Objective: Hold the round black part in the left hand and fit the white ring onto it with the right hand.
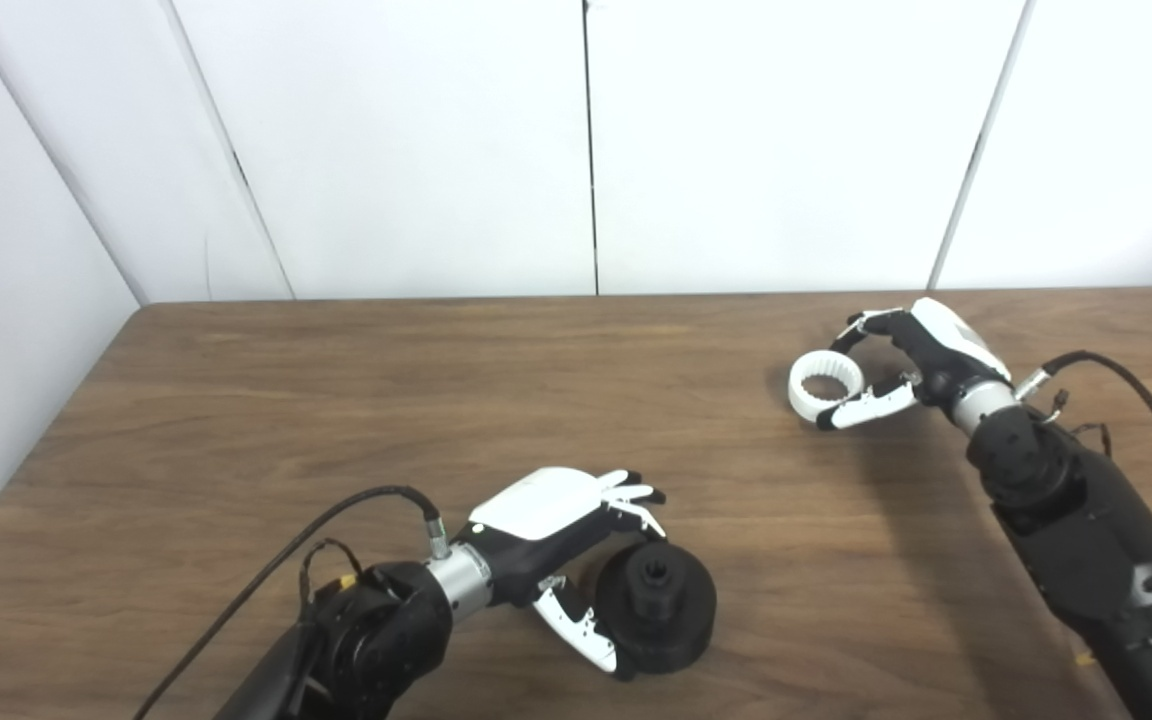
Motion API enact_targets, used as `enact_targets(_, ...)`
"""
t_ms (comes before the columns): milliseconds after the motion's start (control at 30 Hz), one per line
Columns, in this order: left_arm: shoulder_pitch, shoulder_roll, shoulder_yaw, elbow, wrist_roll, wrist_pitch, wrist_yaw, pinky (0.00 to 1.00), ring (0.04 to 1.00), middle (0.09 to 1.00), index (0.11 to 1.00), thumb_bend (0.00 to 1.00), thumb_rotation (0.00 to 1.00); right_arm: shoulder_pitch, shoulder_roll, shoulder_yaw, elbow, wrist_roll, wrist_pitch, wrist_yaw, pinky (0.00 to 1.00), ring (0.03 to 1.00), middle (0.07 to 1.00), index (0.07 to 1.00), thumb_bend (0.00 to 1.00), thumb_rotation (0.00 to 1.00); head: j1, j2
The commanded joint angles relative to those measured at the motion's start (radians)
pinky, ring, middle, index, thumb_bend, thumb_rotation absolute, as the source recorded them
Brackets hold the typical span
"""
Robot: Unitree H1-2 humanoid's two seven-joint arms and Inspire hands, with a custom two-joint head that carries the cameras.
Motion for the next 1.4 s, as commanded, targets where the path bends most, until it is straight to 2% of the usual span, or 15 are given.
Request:
enact_targets(0, -0.014, 0.005, 0.000, -0.009, 0.013, -0.012, -0.001, 0.90, 1.000, 0.952, 0.684, 0.86, 0.31, -0.036, -0.015, -0.025, -0.054, 0.011, -0.004, -0.002, 0.86, 0.948, 0.865, 0.495, 0.52, 0.16, 0.001, 0.001)
enact_targets(133, -0.014, 0.006, 0.002, -0.005, 0.009, -0.017, 0.002, 0.90, 1.000, 0.951, 0.681, 0.86, 0.30, -0.017, -0.012, -0.051, -0.106, 0.040, -0.006, 0.012, 0.85, 0.934, 0.858, 0.494, 0.52, 0.16, 0.002, 0.001)
enact_targets(267, -0.015, 0.008, 0.001, -0.003, 0.009, -0.017, -0.001, 0.90, 1.000, 0.954, 0.684, 0.86, 0.30, 0.003, -0.015, -0.065, -0.182, 0.057, 0.016, 0.042, 0.88, 0.922, 0.853, 0.493, 0.52, 0.16, 0.000, 0.001)
enact_targets(433, -0.016, 0.006, 0.000, 0.006, 0.012, -0.018, 0.003, 0.90, 1.000, 0.951, 0.682, 0.86, 0.30, 0.032, -0.025, -0.080, -0.308, 0.087, 0.049, 0.095, 0.93, 0.920, 0.852, 0.492, 0.52, 0.16, -0.001, -0.001)
enact_targets(800, -0.018, 0.001, -0.003, 0.011, 0.014, -0.020, 0.009, 0.91, 1.000, 0.949, 0.682, 0.86, 0.30, 0.095, -0.043, -0.100, -0.580, 0.129, 0.121, 0.197, 0.93, 0.913, 0.856, 0.492, 0.52, 0.16, 0.002, 0.002)
enact_targets(967, -0.014, 0.000, -0.003, 0.007, 0.013, -0.011, 0.005, 0.88, 1.000, 0.950, 0.683, 0.86, 0.30, 0.131, -0.052, -0.093, -0.709, 0.141, 0.178, 0.251, 0.93, 0.928, 0.854, 0.492, 0.52, 0.16, 0.002, 0.004)
enact_targets(1100, -0.013, 0.000, -0.003, 0.005, 0.012, -0.010, 0.004, 0.89, 1.000, 0.952, 0.684, 0.86, 0.31, 0.158, -0.064, -0.070, -0.809, 0.115, 0.211, 0.289, 0.88, 0.913, 0.845, 0.492, 0.52, 0.16, 0.003, 0.007)
enact_targets(1367, -0.014, 0.000, -0.003, 0.000, 0.017, -0.006, 0.000, 0.89, 1.000, 0.951, 0.683, 0.86, 0.30, 0.188, -0.065, -0.046, -0.906, 0.088, 0.240, 0.333, 0.86, 0.915, 0.854, 0.493, 0.52, 0.16, 0.005, 0.012)
